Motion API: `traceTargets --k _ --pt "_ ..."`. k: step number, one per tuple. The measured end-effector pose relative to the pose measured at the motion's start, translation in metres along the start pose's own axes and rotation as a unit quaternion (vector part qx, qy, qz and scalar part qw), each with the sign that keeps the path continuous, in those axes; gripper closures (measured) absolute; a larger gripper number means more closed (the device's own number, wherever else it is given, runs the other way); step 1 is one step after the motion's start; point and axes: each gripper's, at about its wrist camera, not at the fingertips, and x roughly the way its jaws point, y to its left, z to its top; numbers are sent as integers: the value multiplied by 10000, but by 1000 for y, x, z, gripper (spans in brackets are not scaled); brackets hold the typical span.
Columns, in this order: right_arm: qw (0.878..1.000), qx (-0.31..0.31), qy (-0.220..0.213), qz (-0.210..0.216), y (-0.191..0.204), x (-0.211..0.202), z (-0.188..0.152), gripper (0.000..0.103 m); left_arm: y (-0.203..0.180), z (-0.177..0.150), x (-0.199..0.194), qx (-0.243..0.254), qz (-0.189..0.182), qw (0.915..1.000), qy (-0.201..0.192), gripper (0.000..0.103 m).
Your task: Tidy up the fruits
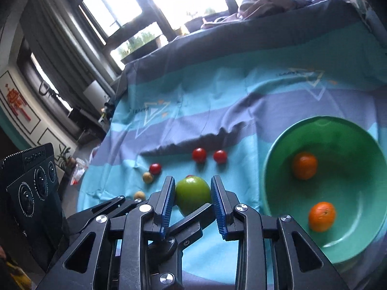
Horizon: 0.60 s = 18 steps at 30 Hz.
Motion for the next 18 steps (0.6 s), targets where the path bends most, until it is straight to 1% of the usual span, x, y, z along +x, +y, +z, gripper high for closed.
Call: traceTargets --k 1,4,7,8,9,10,12,16,17,18 --pt "9999 36 -85 -44 -5 -6 2 70 -9 4 2 120 -70 9999 -6 76" --pt "9992 238 -295 -123 -26 -21 5 70 -30 12 16 362 -134 9992 33 77" --pt "9978 421 -395 -322 -48 -28 6 70 -39 17 41 409 -424 9981 177 77" --pt "9971 529 -385 -390 -58 -27 6 70 -39 17 50 379 -415 9981 266 77" --pt "9965 673 -329 -360 -66 -25 6 70 -38 17 56 314 -312 9984 356 77" --pt "9958 849 -241 -224 -75 -21 5 70 -34 16 61 263 -246 9986 397 77" --pt "9953 960 -143 37 -84 -17 4 70 -29 14 58 178 -237 9989 369 76" --pt "9960 855 -183 166 -73 -17 5 71 4 7 38 -161 -42 9987 478 68" --pt "9964 803 -181 209 -68 -16 6 71 11 5 32 -233 71 9987 456 66" --pt "9965 762 -166 286 -65 -16 5 71 22 3 24 -307 205 9985 399 61"
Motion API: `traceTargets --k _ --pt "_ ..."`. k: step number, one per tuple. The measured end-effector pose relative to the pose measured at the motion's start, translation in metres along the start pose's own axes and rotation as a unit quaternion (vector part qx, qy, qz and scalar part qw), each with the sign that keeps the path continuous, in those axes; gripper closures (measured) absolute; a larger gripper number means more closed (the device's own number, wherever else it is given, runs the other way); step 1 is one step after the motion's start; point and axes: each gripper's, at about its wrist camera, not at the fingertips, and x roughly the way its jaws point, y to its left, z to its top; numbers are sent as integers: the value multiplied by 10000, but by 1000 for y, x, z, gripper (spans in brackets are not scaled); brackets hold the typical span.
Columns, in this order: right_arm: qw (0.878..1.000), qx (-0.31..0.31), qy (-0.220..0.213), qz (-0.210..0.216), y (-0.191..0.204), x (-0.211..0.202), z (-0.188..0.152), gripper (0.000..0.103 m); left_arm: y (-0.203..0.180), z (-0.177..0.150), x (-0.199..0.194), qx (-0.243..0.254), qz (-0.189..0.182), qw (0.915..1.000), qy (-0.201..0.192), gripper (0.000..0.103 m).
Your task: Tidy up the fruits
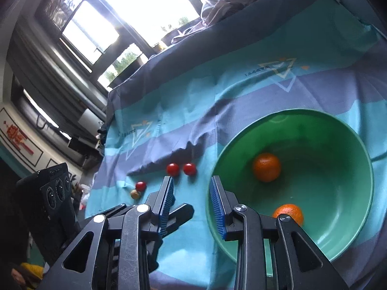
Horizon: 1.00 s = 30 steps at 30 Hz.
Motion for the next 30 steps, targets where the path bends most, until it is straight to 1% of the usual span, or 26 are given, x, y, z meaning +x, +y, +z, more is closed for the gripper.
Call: traceTargets --k 1,3,6,7,9,10,14,17,20,23,26,27,30 --pt "10000 -21 32 67 4 2 -1 70 14 -3 -10 -105 151 9998 -74 58" --pt "9997 -88 153 156 12 9 -3 67 40 -10 -25 -353 435 9983 -131 49" --pt "9987 -238 405 170 29 28 -7 63 76 -22 -39 -726 771 9943 -153 48" --pt "9983 -273 495 152 33 34 -9 62 88 -26 -41 -832 921 9922 -99 48" --pt "9966 -323 746 129 45 52 -15 61 108 -36 -44 -1011 1098 9888 18 48" --pt "9953 -360 884 136 51 61 -19 61 119 -41 -46 -1139 1133 9870 61 48" --pt "9873 -529 1479 230 72 98 -35 61 154 -56 -61 -1679 1045 9802 -41 48" --pt "9817 -523 1801 323 85 120 -48 61 169 -56 -75 -1788 1216 9763 -83 48" --pt "9687 -585 2312 689 103 140 -67 61 179 -60 -90 -1906 1278 9730 -264 48" --pt "9566 -688 2682 905 123 155 -88 61 189 -64 -92 -2004 1313 9706 -228 48" --pt "9458 -903 2970 954 142 167 -108 61 196 -66 -92 -2124 1247 9689 -227 48" --pt "9446 -934 3001 944 145 169 -112 61 198 -66 -93 -2147 1240 9685 -247 48" --pt "9467 -966 2954 848 151 176 -120 61 203 -66 -93 -2223 1291 9661 -246 48"
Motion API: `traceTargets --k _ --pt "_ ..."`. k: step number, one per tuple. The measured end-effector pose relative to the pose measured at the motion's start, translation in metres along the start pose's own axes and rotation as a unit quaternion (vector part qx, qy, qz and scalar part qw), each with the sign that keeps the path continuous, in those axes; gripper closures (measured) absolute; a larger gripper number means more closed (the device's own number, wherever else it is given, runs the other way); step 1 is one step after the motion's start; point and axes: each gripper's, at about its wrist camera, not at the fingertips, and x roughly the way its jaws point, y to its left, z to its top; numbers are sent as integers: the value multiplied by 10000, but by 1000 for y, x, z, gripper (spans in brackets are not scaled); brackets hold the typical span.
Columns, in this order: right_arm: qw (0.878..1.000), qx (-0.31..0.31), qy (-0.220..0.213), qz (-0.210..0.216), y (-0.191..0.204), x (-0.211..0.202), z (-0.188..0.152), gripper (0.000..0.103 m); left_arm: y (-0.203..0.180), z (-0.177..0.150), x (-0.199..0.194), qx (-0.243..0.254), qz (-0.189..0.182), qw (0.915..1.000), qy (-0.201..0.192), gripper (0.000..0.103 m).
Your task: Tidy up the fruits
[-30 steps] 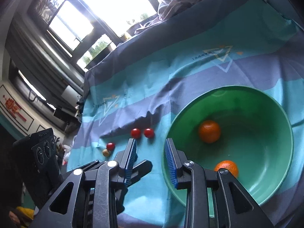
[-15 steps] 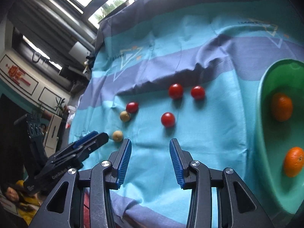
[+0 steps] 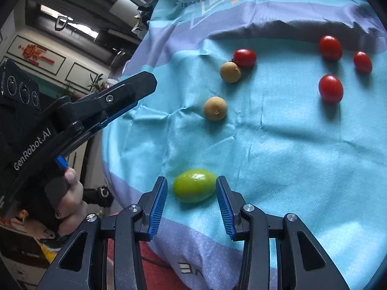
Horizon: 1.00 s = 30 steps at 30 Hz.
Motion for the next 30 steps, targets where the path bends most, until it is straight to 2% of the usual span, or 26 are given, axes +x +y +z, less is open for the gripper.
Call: traceTargets --k 3,10,18,24,27,30 --pt "9998 58 108 -149 -1 11 -1 61 4 1 1 -66 -70 9999 45 48" --pt "9995 302 116 59 -5 21 1 61 5 0 2 -94 -107 9999 70 48" --pt "9998 64 -170 -117 4 20 1 62 1 -2 6 -67 -84 9998 140 48" --pt "9992 157 -367 -31 -12 -13 6 62 -2 -3 8 20 -142 9997 198 48" --pt "9981 210 -527 -226 -28 -38 3 62 -9 -6 12 109 -160 9995 259 48" --pt "9972 -68 -453 -590 -39 -52 2 62 -21 -11 20 265 -278 9985 392 48"
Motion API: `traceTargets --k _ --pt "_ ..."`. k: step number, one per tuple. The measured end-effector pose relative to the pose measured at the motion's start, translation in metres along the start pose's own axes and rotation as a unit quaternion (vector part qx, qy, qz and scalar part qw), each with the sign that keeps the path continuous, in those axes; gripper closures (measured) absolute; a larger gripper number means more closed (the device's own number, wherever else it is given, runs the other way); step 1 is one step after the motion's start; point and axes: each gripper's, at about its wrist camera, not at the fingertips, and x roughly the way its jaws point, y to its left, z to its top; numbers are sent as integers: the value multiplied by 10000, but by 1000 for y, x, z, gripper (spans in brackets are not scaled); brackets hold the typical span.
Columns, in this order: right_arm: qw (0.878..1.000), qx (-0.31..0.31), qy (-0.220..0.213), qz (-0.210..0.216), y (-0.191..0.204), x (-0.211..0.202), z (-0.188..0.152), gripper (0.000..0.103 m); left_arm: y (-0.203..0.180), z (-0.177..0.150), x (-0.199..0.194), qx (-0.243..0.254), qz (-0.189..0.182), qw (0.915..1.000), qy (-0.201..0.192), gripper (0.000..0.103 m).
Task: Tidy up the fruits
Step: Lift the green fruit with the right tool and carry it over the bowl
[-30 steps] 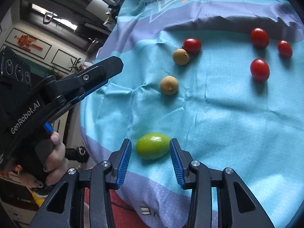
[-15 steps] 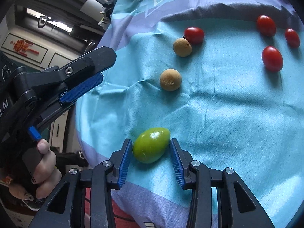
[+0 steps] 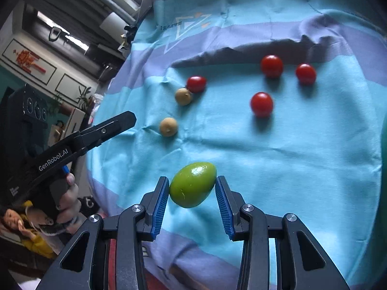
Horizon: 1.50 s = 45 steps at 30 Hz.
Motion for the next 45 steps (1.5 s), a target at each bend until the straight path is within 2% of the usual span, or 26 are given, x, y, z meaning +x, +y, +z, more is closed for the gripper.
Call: traceTargets --k 4,7,13,18,20,22,25,29,38,42,45 --pt "9967 -171 189 -777 -12 11 -2 62 -18 -7 17 226 36 9995 223 48" --pt "9952 -129 276 -933 -22 12 -2 62 -28 -13 28 379 47 9986 369 48" --pt "9982 169 -121 -559 -34 -22 0 60 -44 -21 35 591 -147 9972 427 48" --pt "9945 681 -651 -457 -46 -43 0 60 -68 -36 47 881 -440 9923 751 50" --pt "9927 984 -646 -267 -53 -40 2 60 -79 -42 51 1074 -451 9902 775 50" --pt "9905 1232 -602 100 -57 -30 4 60 -86 -47 57 1198 -442 9885 809 50" --pt "9889 1399 -328 374 -55 -7 7 60 -88 -50 69 1155 -380 9884 913 58" --pt "9913 1266 -151 337 -45 10 7 60 -85 -49 71 1133 -381 9895 815 71" --pt "9961 809 -327 -102 -30 18 8 66 -89 -49 66 1256 -288 9895 651 70" --pt "9963 580 -606 -193 -24 -3 6 66 -102 -44 48 1407 -352 9888 340 70" --pt "9940 361 -980 -315 -15 -29 5 66 -119 -36 29 1538 -473 9869 72 70"
